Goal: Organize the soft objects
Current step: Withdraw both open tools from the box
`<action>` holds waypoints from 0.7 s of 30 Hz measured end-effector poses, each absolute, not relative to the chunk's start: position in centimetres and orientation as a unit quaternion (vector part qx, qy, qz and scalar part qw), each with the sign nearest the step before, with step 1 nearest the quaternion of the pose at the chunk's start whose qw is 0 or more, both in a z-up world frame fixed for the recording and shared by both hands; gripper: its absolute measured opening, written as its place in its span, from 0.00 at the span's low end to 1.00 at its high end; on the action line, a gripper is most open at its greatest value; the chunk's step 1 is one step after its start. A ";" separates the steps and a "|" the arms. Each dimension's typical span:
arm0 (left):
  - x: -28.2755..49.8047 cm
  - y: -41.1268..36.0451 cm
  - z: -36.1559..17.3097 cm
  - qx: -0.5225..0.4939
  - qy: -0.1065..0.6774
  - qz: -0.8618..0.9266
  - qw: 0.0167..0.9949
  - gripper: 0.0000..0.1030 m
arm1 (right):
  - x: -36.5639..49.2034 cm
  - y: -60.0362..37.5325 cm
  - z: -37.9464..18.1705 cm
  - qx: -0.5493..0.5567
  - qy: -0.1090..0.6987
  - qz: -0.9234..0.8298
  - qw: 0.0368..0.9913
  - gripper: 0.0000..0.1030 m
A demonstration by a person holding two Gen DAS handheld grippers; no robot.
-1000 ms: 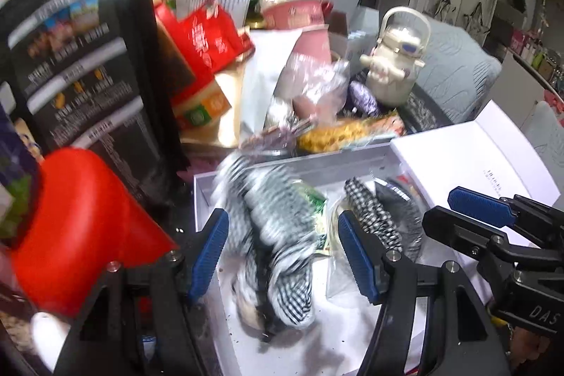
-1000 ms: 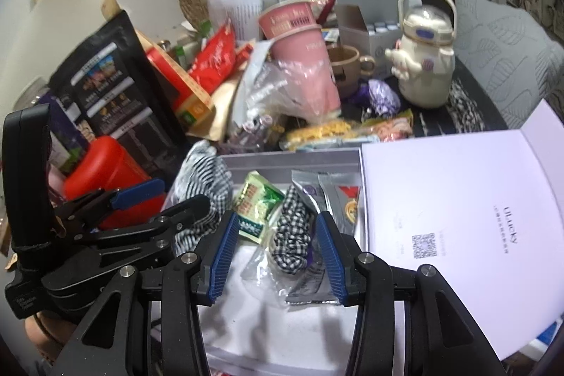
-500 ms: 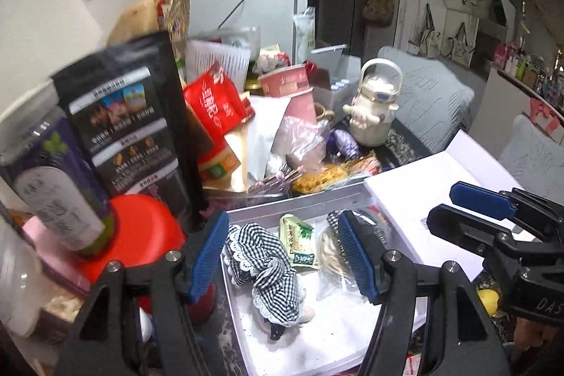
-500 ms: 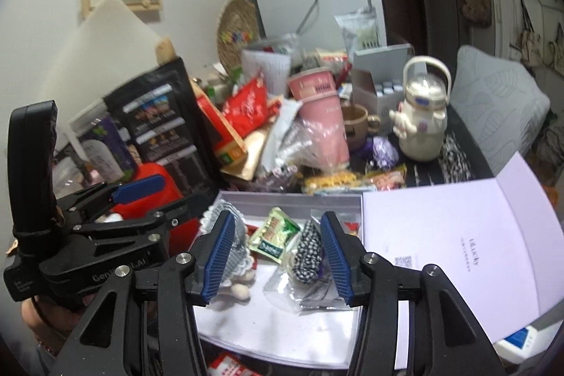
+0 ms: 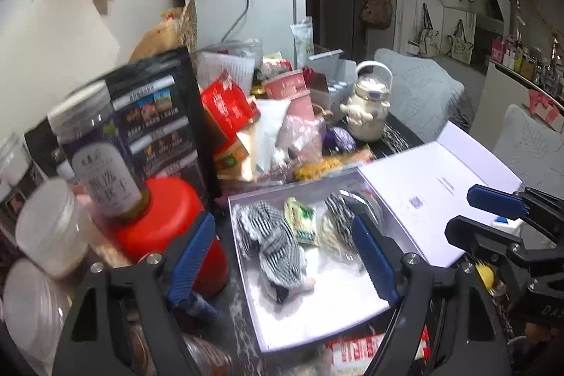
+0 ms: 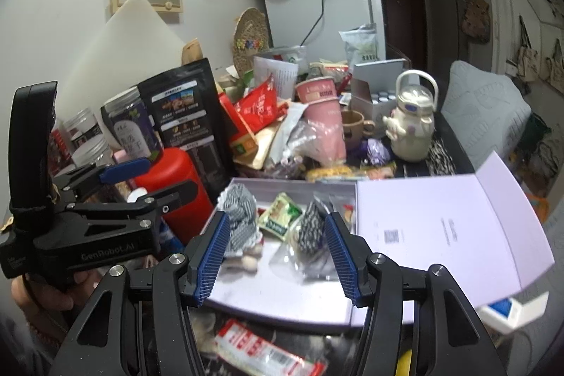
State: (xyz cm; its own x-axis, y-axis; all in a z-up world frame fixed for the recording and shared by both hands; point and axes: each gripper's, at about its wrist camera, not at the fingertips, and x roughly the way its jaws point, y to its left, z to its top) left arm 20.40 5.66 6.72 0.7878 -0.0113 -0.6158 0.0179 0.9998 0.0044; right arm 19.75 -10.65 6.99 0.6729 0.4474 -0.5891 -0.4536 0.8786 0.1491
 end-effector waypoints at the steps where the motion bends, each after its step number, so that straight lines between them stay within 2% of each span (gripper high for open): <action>1: 20.1 5.7 6.5 0.002 0.330 -0.011 0.944 0.78 | 19.3 -10.8 6.8 -0.005 0.323 0.244 0.914 0.55; 21: 13.1 5.2 0.4 -0.049 0.401 -0.039 0.914 0.78 | 12.4 -13.3 3.7 0.024 0.364 0.226 0.903 0.55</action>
